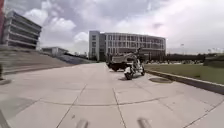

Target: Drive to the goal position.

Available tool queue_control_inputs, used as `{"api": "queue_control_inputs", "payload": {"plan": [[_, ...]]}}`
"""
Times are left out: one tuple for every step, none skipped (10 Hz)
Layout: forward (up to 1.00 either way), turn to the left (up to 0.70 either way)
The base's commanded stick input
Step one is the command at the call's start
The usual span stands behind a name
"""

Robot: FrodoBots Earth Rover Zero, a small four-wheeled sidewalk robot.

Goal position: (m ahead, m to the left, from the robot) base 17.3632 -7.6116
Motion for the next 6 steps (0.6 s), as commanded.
{"api": "queue_control_inputs", "payload": {"plan": [[0.70, 0.00], [0.70, 0.00], [0.70, 0.00], [0.70, 0.00], [0.70, 0.00], [0.70, 0.00]]}}
